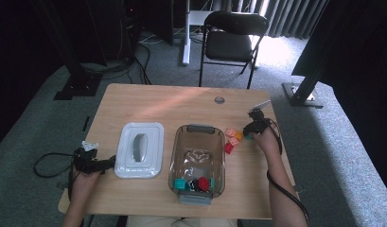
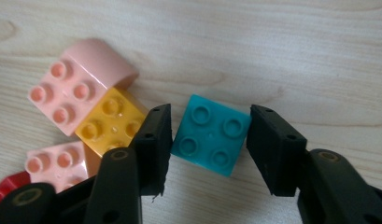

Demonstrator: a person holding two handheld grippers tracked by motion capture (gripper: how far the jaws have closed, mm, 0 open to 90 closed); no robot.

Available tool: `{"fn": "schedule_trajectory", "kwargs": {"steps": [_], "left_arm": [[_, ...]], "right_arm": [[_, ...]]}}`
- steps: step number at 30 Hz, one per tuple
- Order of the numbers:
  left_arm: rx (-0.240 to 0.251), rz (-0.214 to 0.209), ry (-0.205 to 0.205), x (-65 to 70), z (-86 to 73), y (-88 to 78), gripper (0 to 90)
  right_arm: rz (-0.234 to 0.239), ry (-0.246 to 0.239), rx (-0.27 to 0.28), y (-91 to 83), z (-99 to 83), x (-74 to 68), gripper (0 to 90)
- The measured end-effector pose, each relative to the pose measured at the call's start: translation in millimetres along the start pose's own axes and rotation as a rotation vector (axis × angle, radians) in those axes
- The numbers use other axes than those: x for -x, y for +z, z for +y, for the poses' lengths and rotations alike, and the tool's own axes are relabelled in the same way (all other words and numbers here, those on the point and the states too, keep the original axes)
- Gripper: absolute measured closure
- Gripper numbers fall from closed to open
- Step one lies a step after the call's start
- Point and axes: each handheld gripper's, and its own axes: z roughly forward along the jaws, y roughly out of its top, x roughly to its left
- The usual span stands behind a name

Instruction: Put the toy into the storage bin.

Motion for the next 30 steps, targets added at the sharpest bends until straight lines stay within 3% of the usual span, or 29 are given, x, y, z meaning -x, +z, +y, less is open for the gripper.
{"fn": "schedule_trajectory", "kwargs": {"steps": [5, 11, 17, 30], "left_arm": [[0.0, 0.0, 0.0, 0.0, 0.0, 0.0, 0.8], [0.0, 0.0, 0.0, 0.0, 0.0, 0.0, 0.8], [0.001, 0.0, -0.001, 0.1, 0.0, 0.0, 0.8], [0.0, 0.0, 0.0, 0.0, 0.0, 0.0, 0.8]], "right_arm": [[-0.003, -0.034, -0.01, 1.5, -2.6, -0.9, 57.8], [0.004, -0.052, 0.0, -4.6, -6.4, -0.3, 58.7], [0.036, -0.1, 0.015, -20.1, -16.3, -1.5, 58.7], [0.109, -0.249, 0.08, -63.3, -46.2, -24.1, 58.8]]}}
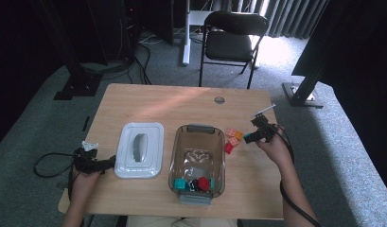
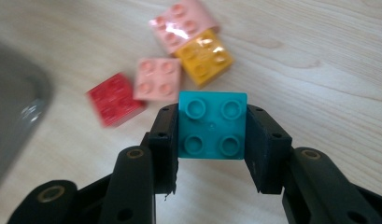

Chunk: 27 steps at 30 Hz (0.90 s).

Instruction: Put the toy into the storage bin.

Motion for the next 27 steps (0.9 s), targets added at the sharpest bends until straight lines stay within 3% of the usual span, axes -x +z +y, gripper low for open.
{"fn": "schedule_trajectory", "kwargs": {"steps": [3, 5, 17, 19, 27], "left_arm": [[0.0, 0.0, 0.0, 0.0, 0.0, 0.0, 0.8], [0.0, 0.0, 0.0, 0.0, 0.0, 0.0, 0.8], [0.002, 0.001, -0.001, 0.1, 0.0, 0.1, 0.8], [0.002, 0.001, -0.002, 0.1, 0.0, 0.2, 0.8], [-0.001, 0.0, -0.001, 0.1, 0.1, 0.0, 0.8]], "right_arm": [[0.021, -0.049, 0.038, -16.8, -3.2, -14.2, 58.7], [0.027, -0.055, 0.042, -19.9, -3.6, -16.6, 58.7], [0.073, -0.228, 0.106, -63.6, -1.4, -63.0, 58.7], [0.095, -0.285, 0.125, -74.3, 0.7, -78.6, 58.7], [0.144, -0.42, 0.123, -89.2, 3.8, -116.5, 58.7]]}}
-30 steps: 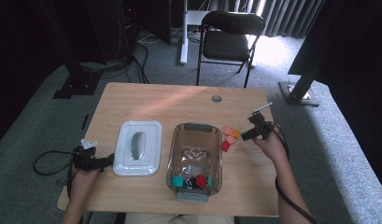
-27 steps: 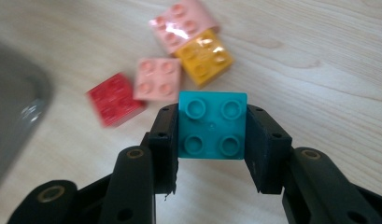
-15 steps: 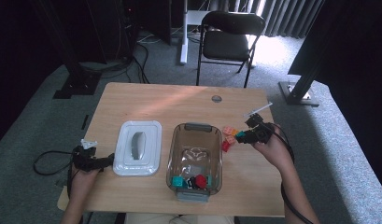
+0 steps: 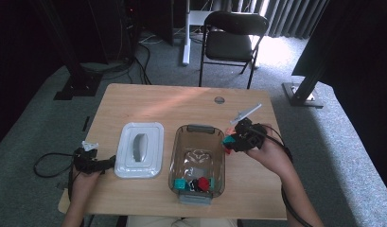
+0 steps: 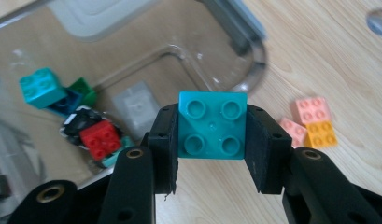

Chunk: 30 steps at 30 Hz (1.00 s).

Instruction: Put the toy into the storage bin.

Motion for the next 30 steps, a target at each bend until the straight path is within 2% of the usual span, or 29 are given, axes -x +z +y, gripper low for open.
{"fn": "schedule_trajectory", "kwargs": {"steps": [3, 7, 8, 9, 11, 13, 14, 16, 18, 20, 22, 27, 30], "left_arm": [[-0.001, 0.0, 0.002, -0.1, 0.0, -0.1, 0.8], [-0.001, 0.0, 0.002, -0.1, 0.0, -0.1, 0.8], [-0.001, 0.0, 0.002, -0.1, 0.0, -0.1, 0.8], [0.0, 0.0, 0.001, 0.0, 0.0, 0.0, 0.8], [-0.001, 0.0, 0.002, -0.1, 0.0, -0.1, 0.8], [0.0, 0.0, 0.002, -0.1, 0.0, -0.1, 0.8], [0.001, 0.0, 0.001, -0.1, -0.1, 0.0, 0.8], [0.0, 0.0, 0.001, -0.1, -0.1, 0.0, 0.8], [0.001, 0.0, 0.001, -0.1, -0.1, 0.0, 0.8], [0.001, 0.0, 0.001, -0.1, -0.1, 0.0, 0.8], [0.001, 0.0, 0.002, -0.1, -0.1, 0.0, 0.8], [0.0, 0.0, 0.002, -0.1, -0.1, 0.0, 0.8], [0.001, 0.0, 0.002, -0.1, -0.1, 0.0, 0.8]], "right_arm": [[0.038, -0.048, -0.003, 0.5, 5.6, -11.9, 58.7], [0.065, -0.116, -0.021, 4.0, 11.6, -28.1, 58.7], [0.059, -0.13, -0.029, 5.5, 13.0, -31.9, 58.6], [0.075, -0.146, -0.038, 7.3, 14.2, -35.2, 58.7], [0.079, -0.171, -0.058, 11.4, 16.1, -42.3, 58.6], [0.116, -0.194, -0.071, 15.1, 17.2, -47.8, 58.7], [0.114, -0.201, -0.075, 17.6, 17.7, -50.1, 58.6], [0.161, -0.214, -0.086, 23.2, 18.2, -54.3, 58.6], [0.151, -0.234, -0.115, 31.3, 19.1, -59.5, 58.6], [0.182, -0.248, -0.133, 39.5, 19.7, -64.7, 58.6], [0.185, -0.277, -0.163, 47.9, 19.6, -70.8, 58.6], [0.235, -0.305, -0.211, 66.4, 19.5, -82.0, 58.6], [0.235, -0.331, -0.26, 78.3, 19.9, -88.1, 58.6]]}}
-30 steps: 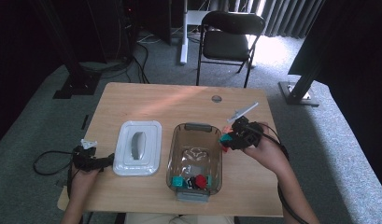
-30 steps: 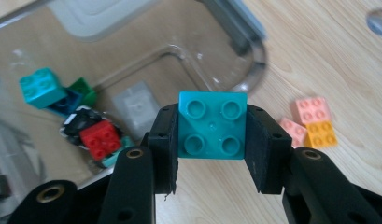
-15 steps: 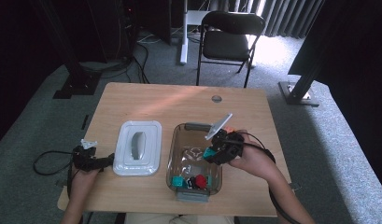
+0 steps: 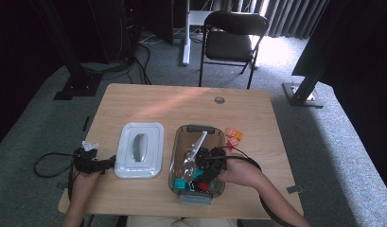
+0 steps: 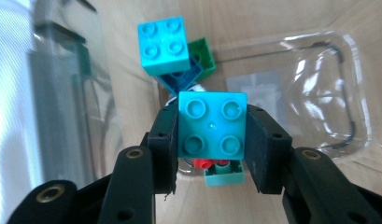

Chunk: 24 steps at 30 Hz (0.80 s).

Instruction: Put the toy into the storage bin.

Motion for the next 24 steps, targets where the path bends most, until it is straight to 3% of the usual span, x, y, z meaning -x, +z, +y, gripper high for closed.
{"fn": "schedule_trajectory", "kwargs": {"steps": [12, 20, 24], "left_arm": [[0.0, 0.0, 0.0, 0.0, 0.0, 0.0, 0.8], [0.001, 0.0, -0.001, 0.1, 0.0, 0.1, 0.8], [0.001, 0.0, -0.001, 0.1, 0.0, 0.1, 0.8]], "right_arm": [[0.042, -0.036, -0.083, 24.1, 6.2, -3.3, 58.1], [0.055, -0.039, -0.081, 22.8, 5.1, -4.1, 54.7], [0.055, -0.02, -0.05, 15.6, 1.7, -2.3, 54.3]]}}
